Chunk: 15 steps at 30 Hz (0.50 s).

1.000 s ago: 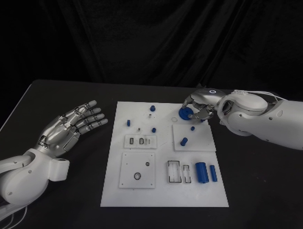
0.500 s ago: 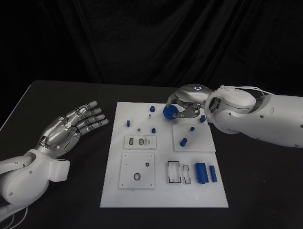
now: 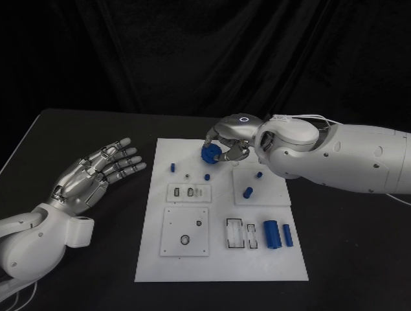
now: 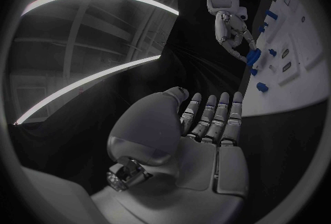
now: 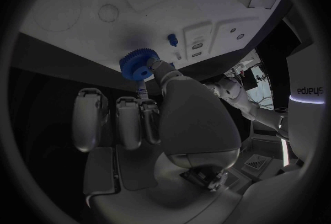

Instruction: Assemble the parts on the task board

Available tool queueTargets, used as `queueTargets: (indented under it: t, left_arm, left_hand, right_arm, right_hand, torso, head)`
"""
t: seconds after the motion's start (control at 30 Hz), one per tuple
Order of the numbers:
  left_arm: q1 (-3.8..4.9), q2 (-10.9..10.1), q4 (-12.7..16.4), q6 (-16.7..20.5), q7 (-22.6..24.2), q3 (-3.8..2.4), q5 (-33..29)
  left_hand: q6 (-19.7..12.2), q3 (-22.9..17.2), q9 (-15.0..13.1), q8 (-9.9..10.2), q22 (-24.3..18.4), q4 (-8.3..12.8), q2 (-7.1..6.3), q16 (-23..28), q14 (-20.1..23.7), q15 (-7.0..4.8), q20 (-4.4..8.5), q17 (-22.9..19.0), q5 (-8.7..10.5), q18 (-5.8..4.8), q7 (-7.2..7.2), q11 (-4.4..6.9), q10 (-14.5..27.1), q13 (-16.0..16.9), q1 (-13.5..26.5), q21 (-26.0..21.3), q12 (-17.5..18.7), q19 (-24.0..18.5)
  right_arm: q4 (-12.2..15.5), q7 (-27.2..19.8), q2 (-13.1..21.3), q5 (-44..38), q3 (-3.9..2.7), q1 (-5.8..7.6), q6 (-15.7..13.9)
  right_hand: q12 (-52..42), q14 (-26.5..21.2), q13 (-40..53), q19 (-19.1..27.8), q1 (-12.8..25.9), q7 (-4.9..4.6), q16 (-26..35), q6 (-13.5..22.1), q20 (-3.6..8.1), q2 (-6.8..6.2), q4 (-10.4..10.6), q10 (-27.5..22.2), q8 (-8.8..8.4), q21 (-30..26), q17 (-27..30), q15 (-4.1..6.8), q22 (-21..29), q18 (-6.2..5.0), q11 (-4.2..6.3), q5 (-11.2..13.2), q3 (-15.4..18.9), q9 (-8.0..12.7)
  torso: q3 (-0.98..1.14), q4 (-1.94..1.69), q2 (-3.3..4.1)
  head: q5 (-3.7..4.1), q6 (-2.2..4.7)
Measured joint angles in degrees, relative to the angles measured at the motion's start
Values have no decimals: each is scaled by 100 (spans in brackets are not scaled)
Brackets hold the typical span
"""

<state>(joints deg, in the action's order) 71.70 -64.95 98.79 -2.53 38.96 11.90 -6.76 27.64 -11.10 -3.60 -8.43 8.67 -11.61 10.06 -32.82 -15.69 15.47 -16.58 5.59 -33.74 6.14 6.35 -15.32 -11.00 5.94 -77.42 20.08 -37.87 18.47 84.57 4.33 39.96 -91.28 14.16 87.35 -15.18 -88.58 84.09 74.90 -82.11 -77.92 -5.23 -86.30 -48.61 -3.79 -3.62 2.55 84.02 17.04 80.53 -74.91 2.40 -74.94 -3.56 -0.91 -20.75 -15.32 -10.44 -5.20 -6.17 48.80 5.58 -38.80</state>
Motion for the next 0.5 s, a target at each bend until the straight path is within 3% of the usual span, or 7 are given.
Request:
queueTargets:
  t: [0.1,0.13,0.2,0.3,0.37,0.5]
  left_arm:
    - [0,16,-5,-5,0,1,-1]
    - [0,19,-6,-7,0,1,-1]
    - [0,28,-9,-12,0,1,-1]
    - [0,40,-15,-18,0,2,-1]
    - [0,47,-20,-22,0,2,-2]
    - [0,60,-39,-29,0,2,-2]
  left_hand:
    - [0,0,0,0,0,0,0,0,0,0,0,0,0,-3,0,-2,-2,0,0,0,0,0]
    - [0,0,0,0,0,0,0,0,0,0,0,0,0,-55,0,-13,-14,0,0,0,0,0]
    - [0,0,0,0,0,0,0,0,0,0,0,0,0,-93,0,-17,-18,0,0,0,0,0]
    - [0,0,0,0,0,0,0,0,0,0,0,0,0,-93,0,-18,-18,0,0,0,0,0]
    - [0,0,0,0,0,0,0,0,-2,2,-3,0,0,-93,0,-18,-18,-2,0,0,0,3]
    - [0,0,0,0,0,0,0,0,-20,20,-22,0,0,-92,0,-18,-18,-6,0,0,0,22]
  right_arm:
    - [-83,-21,-110,-2,0,-1,4]
    - [-106,-27,-143,-2,0,-3,6]
    - [-159,-45,-217,-3,-2,-13,13]
    - [-235,-68,-309,-4,-3,-35,29]
    - [-279,-81,-353,-4,-4,-57,42]
    - [-360,-102,-416,-5,-4,-102,75]
  right_hand:
    - [0,0,4,0,0,0,0,1,0,0,0,0,2,0,0,0,0,0,0,0,0,0]
    - [0,0,5,0,0,0,0,1,0,0,0,0,3,0,0,0,0,0,0,23,0,0]
    - [0,0,5,0,0,-2,0,62,0,-1,0,0,172,0,0,0,0,0,0,44,0,0]
    - [0,0,5,0,7,-23,0,124,0,-8,5,0,237,0,0,0,1,0,0,44,-5,0]
    - [0,0,4,0,7,-45,0,219,0,-8,24,0,438,0,0,0,1,0,0,44,-24,0]
    - [46,0,4,-22,7,-92,0,362,-23,-9,73,0,533,0,0,0,1,-1,0,91,-72,0]
  torso:
    - [5,2,3]
    - [7,2,4]
    - [10,3,5]
    - [14,7,7]
    - [15,13,8]
    - [18,19,8]
  head:
    - [5,-5]
    - [8,-9]
    - [10,-11]
    - [11,-18]
    - [11,-23]
    - [-2,-27]
